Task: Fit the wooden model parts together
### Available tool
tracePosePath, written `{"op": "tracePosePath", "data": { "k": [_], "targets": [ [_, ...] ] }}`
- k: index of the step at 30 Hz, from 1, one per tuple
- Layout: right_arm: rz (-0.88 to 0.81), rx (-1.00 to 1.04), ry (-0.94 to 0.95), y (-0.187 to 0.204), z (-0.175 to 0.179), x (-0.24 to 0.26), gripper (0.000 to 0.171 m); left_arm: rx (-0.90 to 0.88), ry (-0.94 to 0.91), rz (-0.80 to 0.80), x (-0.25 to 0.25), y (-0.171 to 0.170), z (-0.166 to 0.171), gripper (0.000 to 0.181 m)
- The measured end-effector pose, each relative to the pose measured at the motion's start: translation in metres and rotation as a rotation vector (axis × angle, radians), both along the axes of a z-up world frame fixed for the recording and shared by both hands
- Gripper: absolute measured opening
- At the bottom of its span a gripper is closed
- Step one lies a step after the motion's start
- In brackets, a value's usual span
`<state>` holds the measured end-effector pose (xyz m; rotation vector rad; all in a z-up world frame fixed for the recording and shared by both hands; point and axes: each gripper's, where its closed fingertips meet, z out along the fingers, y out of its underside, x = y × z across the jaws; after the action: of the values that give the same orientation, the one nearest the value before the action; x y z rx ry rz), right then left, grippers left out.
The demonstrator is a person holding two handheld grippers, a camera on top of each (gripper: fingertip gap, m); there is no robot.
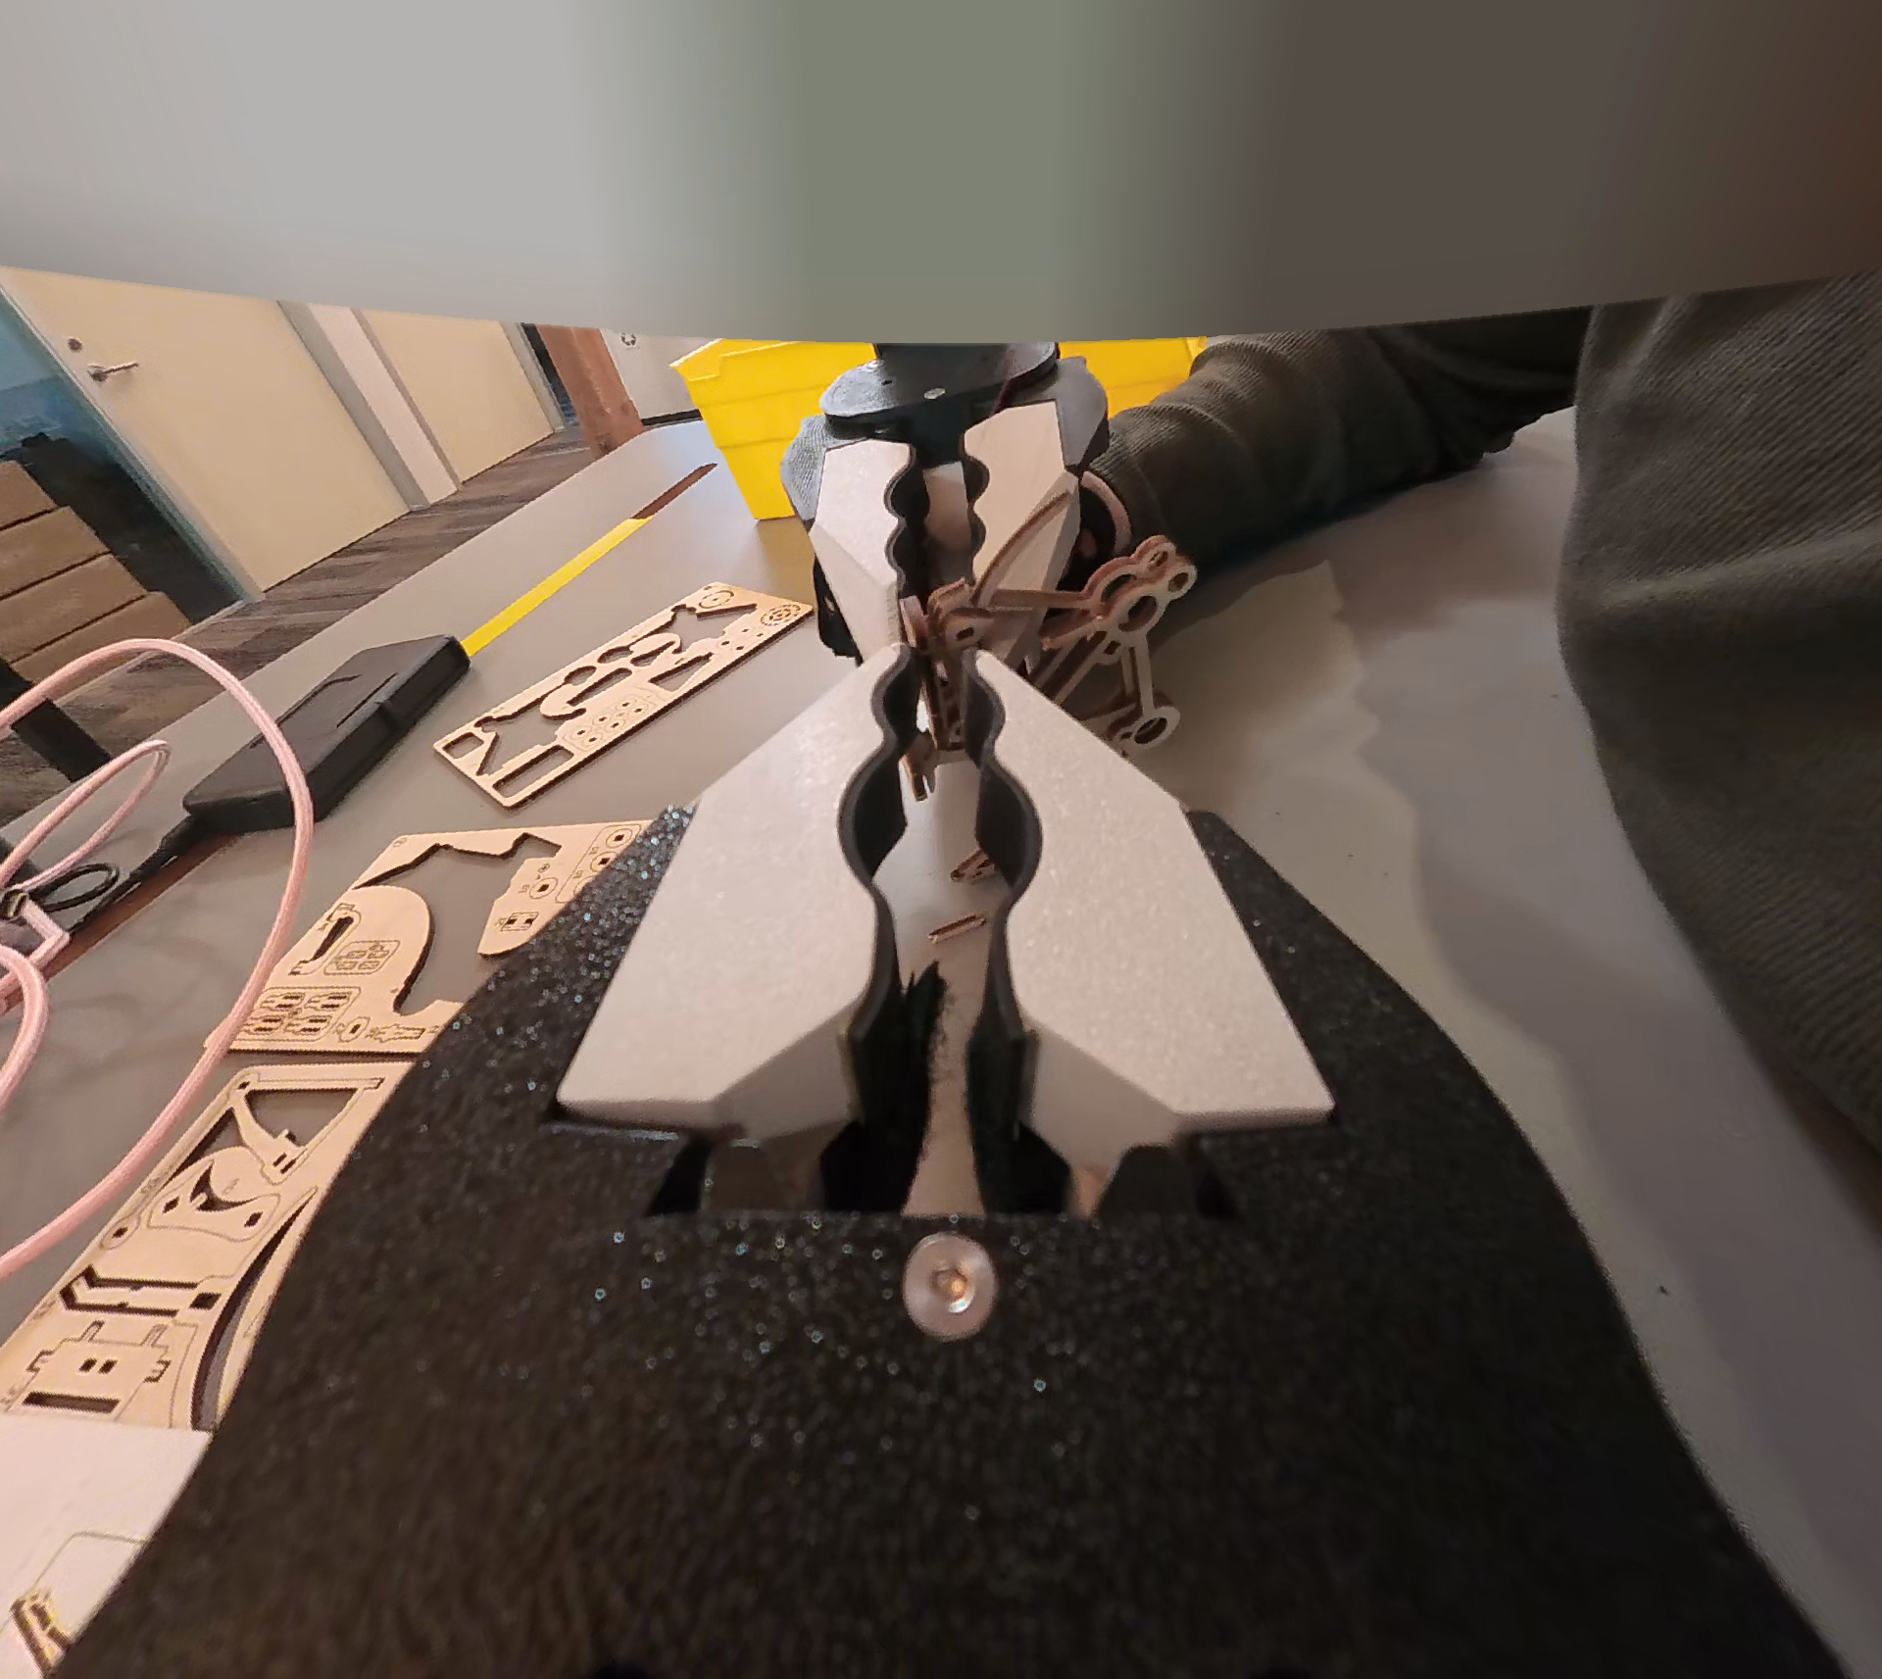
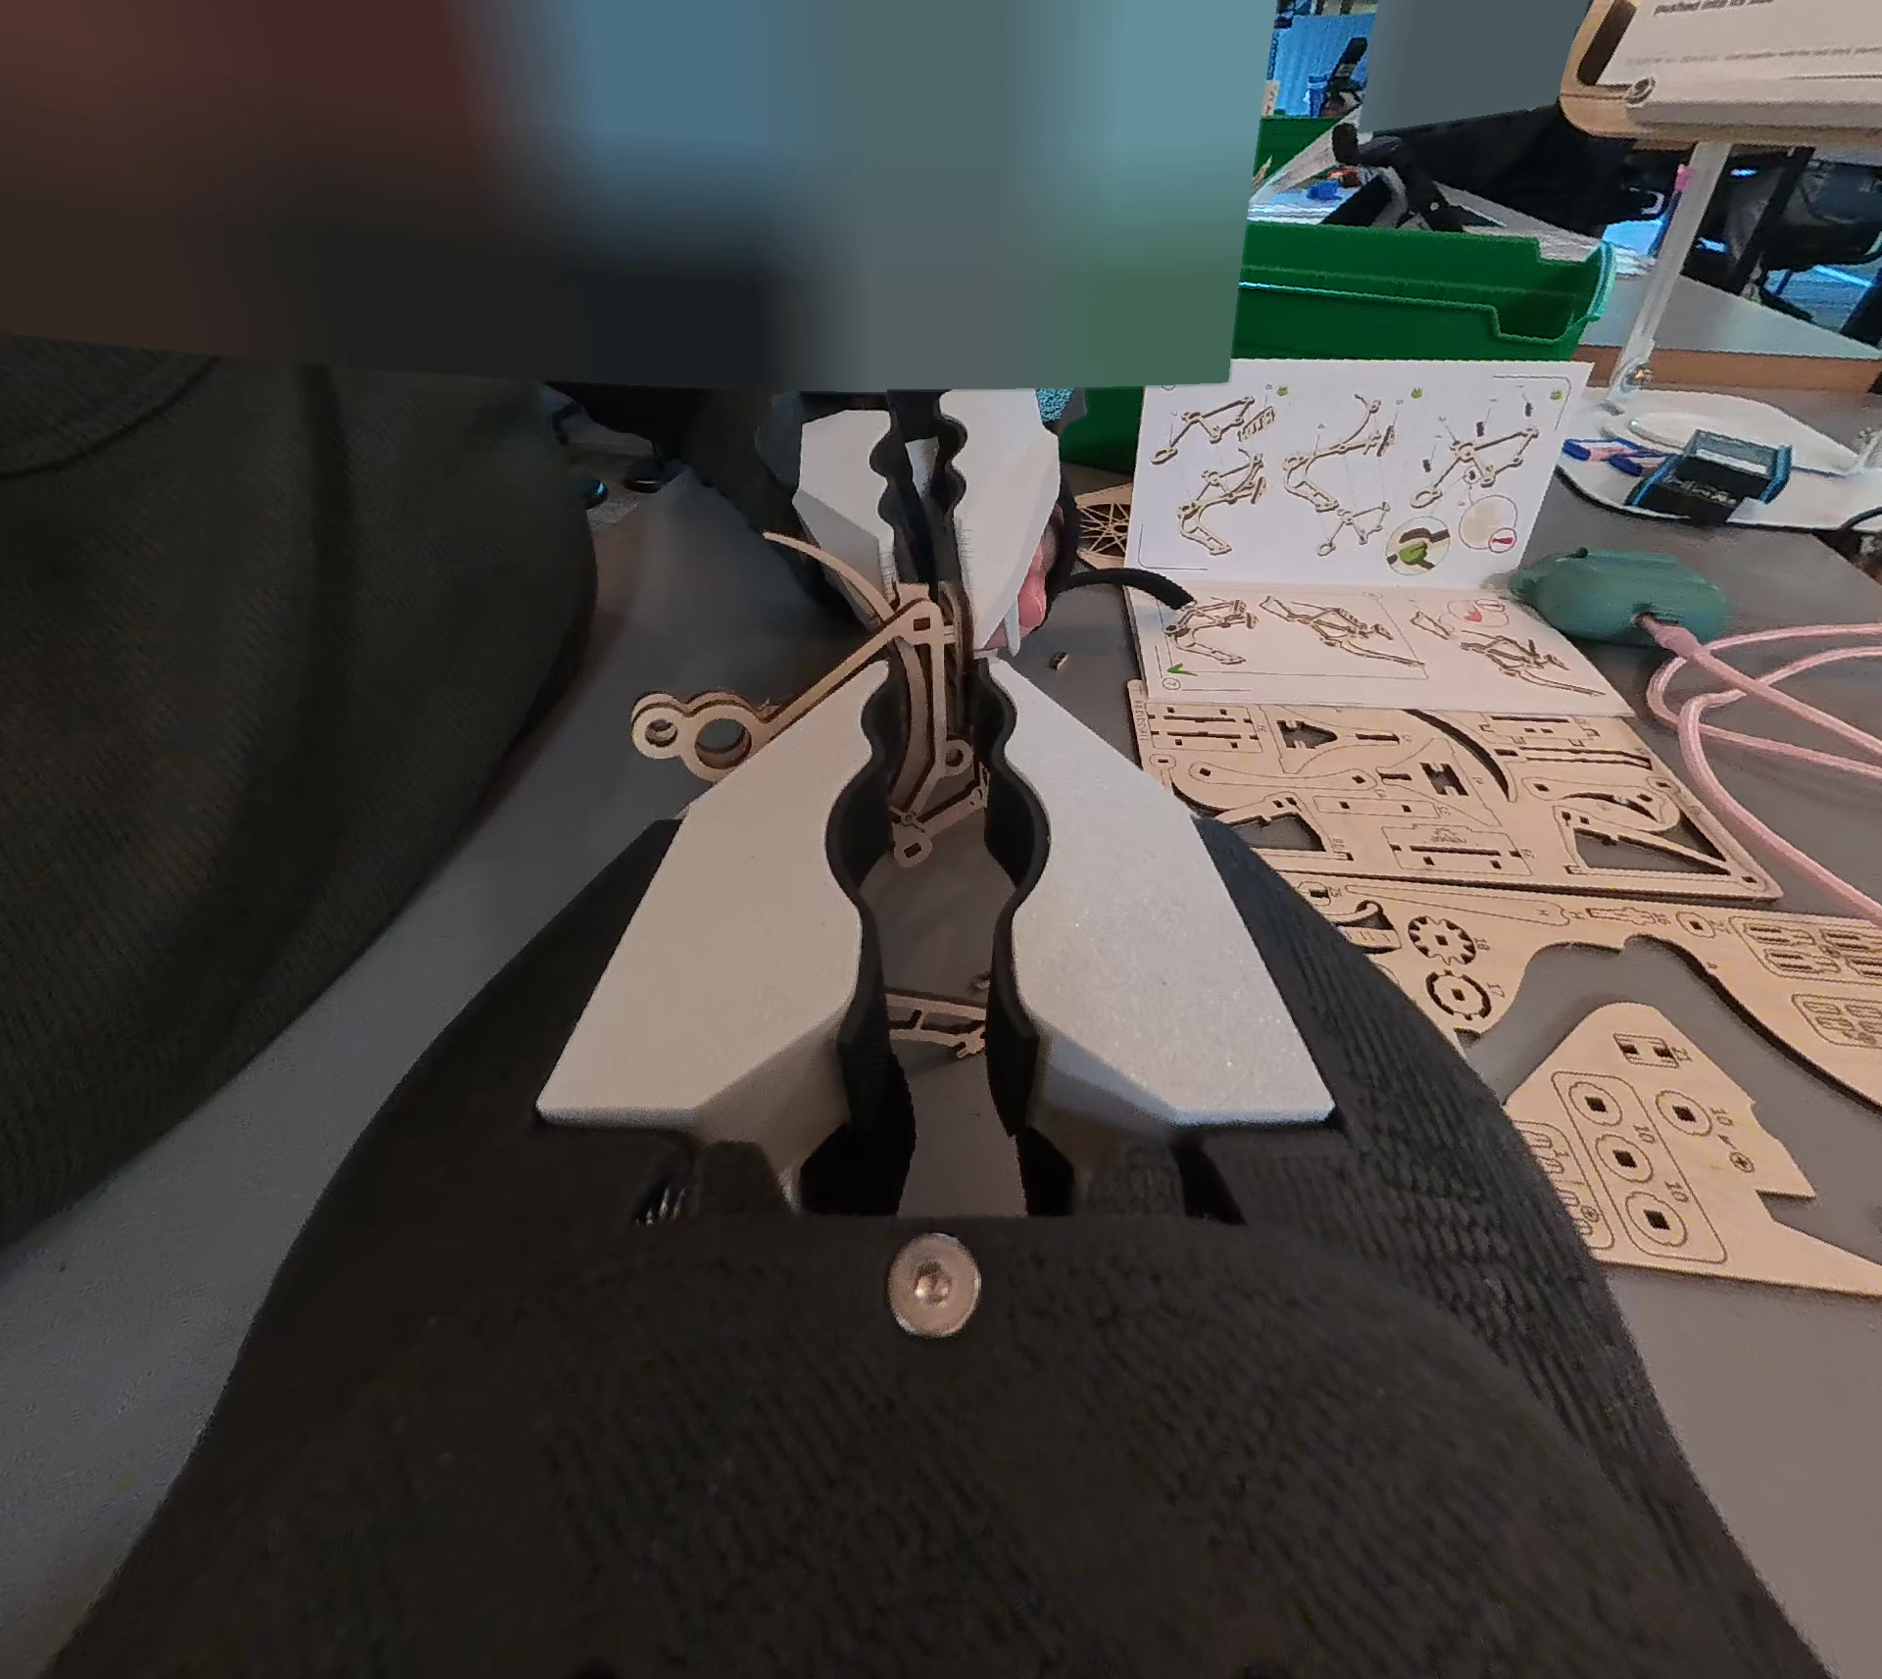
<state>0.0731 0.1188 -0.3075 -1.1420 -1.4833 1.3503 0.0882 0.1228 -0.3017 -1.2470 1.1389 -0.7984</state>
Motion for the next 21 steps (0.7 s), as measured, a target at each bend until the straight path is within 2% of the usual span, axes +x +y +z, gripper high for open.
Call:
{"op": "tracePosePath", "data": {
  "k": [10,14,21],
  "targets": [
    [0.017,-0.013,-0.006,-0.0015,-0.0006,0.0007,0.01,0.003,0.001,-0.002,-0.0009,-0.003,-0.0001,0.004],
    [0.022,-0.005,-0.005,-0.0027,-0.0006,0.0006,0.01,-0.073,-0.045,-0.045,-0.001,-0.0044,0.0008,0.006],
    [0.017,-0.003,0.003,-0.0019,0.0002,0.0008,0.01,-0.038,-0.044,-0.03,-0.0008,-0.0032,0.0021,0.008]
  ]
}}
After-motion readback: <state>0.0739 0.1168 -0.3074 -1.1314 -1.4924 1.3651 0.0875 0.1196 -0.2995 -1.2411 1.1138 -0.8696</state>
